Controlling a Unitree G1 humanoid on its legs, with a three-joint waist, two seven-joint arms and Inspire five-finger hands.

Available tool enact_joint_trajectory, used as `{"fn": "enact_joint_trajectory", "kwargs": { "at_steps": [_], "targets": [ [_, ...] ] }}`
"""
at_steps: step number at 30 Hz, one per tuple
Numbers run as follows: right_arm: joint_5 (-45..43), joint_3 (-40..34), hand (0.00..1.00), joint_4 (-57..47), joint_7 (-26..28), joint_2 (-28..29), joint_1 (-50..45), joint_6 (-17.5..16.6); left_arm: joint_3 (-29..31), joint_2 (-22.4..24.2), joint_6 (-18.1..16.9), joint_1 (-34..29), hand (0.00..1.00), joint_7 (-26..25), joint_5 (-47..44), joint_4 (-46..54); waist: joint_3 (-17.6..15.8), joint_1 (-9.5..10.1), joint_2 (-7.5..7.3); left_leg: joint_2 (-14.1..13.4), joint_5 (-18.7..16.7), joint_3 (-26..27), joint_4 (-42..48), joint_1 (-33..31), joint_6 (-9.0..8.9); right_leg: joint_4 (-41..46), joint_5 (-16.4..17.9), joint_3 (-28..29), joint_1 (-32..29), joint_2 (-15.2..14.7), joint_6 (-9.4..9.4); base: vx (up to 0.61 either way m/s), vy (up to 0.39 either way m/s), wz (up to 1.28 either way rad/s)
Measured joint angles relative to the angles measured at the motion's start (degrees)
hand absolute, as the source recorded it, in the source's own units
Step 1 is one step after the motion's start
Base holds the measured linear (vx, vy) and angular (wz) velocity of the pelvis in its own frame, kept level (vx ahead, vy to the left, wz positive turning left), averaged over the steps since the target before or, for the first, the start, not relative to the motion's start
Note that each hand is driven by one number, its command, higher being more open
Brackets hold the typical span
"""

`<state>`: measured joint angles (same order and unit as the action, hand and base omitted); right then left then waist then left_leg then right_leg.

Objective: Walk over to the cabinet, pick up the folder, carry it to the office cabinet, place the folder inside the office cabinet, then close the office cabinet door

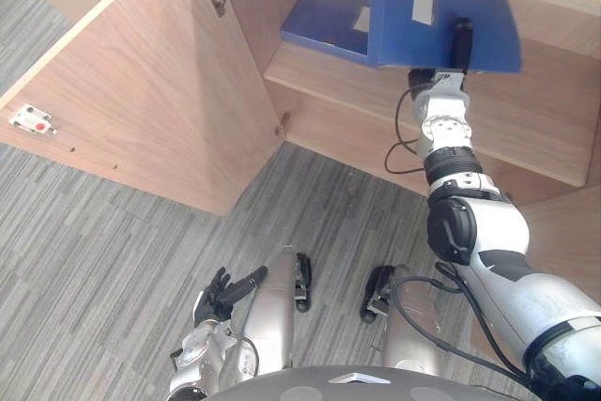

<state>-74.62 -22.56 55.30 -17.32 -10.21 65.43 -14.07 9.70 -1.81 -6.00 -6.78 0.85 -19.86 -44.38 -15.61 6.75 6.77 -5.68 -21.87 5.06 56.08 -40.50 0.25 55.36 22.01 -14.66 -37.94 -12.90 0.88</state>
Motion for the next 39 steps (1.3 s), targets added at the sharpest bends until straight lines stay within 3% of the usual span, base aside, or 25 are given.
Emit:
{"fn": "enact_joint_trajectory", "kwargs": {
  "at_steps": [9,15,20,26,33,39],
  "targets": [
    [0.18,-6.22,0.0,-2.03,-6.22,-6.14,1.19,-3.41,1.37,0.69,-0.24,0.08,1.0,-1.15,-0.02,0.07,-0.12,0.65,-0.13,-0.07,-0.47,-0.84,1.13,-1.36,-0.5,1.42,1.21,-0.67,-0.88,-0.19,0.42,0.03,-0.014,0.04],
    [7.49,-6.73,0.0,-2.02,-10.72,-9.84,1.39,-1.42,3.1,1.48,-0.2,0.04,1.0,-2.52,-0.02,-0.21,-0.2,0.53,-0.22,-0.01,-0.53,-1.36,1.06,-2.03,-0.61,1.46,1.55,-1.28,-1.21,-0.3,0.57,0.03,-0.008,0.03],
    [9.15,-6.36,0.0,-1.5,-11.16,-11.2,4.37,1.16,3.87,1.86,-0.29,0.12,1.0,-3.23,-0.03,-0.29,-1.62,0.15,-0.3,0.06,-0.53,-1.12,1.08,-2.57,-0.61,1.76,1.58,-1.18,-1.98,-0.59,0.59,0.02,0.001,0.0],
    [11.32,1.89,0.0,2.65,-10.97,-15.92,8.14,3.73,4.79,1.92,-0.37,2.63,1.0,-3.44,-0.11,-0.34,-4.44,0.69,-0.76,0.05,-0.55,-1.31,4.16,-7.83,-0.64,5.1,1.83,-0.69,-7.34,-1.16,0.72,-0.01,-0.001,0.0],
    [11.3,5.4,0.0,5.87,-11.58,-16.0,8.43,5.99,4.75,1.9,-0.42,3.35,1.0,-3.8,-0.4,-0.28,-6.0,0.87,-0.98,0.12,-0.57,-1.16,7.15,-12.37,-0.63,8.62,2.2,0.04,-12.33,-1.84,1.09,-0.02,-0.011,-0.01],
    [9.91,5.04,0.0,5.85,-13.14,-16.0,8.62,5.56,4.7,1.85,-0.42,4.3,1.0,-4.49,-0.76,-0.14,-7.36,0.82,-0.98,-0.06,-0.68,-0.92,9.65,-14.64,-0.63,11.52,2.57,0.9,-15.1,-2.1,1.65,-0.05,-0.033,-0.02]
  ]
}}
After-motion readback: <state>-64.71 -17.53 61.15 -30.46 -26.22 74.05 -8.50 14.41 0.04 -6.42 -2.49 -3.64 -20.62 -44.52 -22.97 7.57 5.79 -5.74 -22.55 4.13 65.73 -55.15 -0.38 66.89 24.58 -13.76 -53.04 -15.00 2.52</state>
